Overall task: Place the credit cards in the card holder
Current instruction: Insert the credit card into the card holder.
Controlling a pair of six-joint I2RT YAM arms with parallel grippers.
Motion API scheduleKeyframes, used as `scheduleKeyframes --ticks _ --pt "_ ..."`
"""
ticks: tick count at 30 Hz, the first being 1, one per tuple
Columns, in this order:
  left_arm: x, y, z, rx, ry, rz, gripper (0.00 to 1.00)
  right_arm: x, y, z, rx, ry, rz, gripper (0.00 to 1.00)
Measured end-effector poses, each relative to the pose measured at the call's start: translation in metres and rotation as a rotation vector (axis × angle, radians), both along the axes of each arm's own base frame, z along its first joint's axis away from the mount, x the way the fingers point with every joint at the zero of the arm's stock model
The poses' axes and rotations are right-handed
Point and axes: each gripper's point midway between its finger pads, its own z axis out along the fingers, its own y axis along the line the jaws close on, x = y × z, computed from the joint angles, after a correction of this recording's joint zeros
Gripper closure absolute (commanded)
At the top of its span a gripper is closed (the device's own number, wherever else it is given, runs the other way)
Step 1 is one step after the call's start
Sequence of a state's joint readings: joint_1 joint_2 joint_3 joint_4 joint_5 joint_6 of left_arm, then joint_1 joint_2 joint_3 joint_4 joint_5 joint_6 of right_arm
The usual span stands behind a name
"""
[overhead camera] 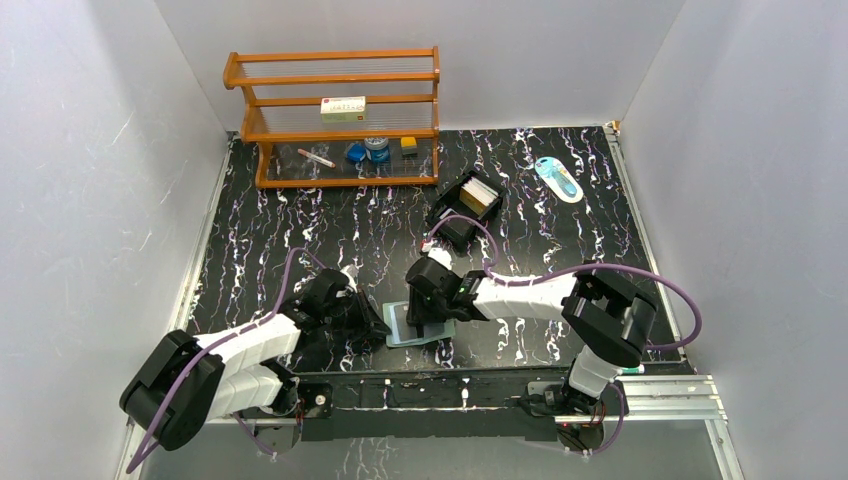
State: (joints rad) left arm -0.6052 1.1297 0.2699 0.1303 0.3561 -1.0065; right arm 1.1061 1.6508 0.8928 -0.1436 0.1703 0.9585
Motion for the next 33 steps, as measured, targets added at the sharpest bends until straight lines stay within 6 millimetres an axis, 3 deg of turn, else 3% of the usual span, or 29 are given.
scheduleKeyframes --ticks 5,11,13,19,26,33 --pt "0.003 -0.009 0.013 -0.069 -0.040 -0.012 0.69 0.001 -0.001 0.000 0.013 -0.007 -0.009 0.68" --pt "0.003 -0.015 0.023 -0.147 -0.082 -0.019 0.68 -0.001 -0.005 0.000 0.041 -0.018 -0.017 0.68" --pt "0.003 -0.016 0.025 -0.153 -0.086 -0.024 0.73 -0.001 -0.005 0.000 0.051 -0.022 -0.017 0.66" --pt "0.002 -0.016 0.021 -0.146 -0.078 -0.033 1.00 -0.001 -0.005 0.003 0.068 -0.028 -0.012 0.49" --pt "0.005 -0.020 0.027 -0.156 -0.106 -0.048 1.00 -0.004 -0.014 0.023 0.080 -0.031 -0.012 0.47" --pt "0.006 -0.021 0.031 -0.167 -0.121 -0.049 1.00 -0.006 -0.014 0.023 0.083 -0.019 -0.006 0.46"
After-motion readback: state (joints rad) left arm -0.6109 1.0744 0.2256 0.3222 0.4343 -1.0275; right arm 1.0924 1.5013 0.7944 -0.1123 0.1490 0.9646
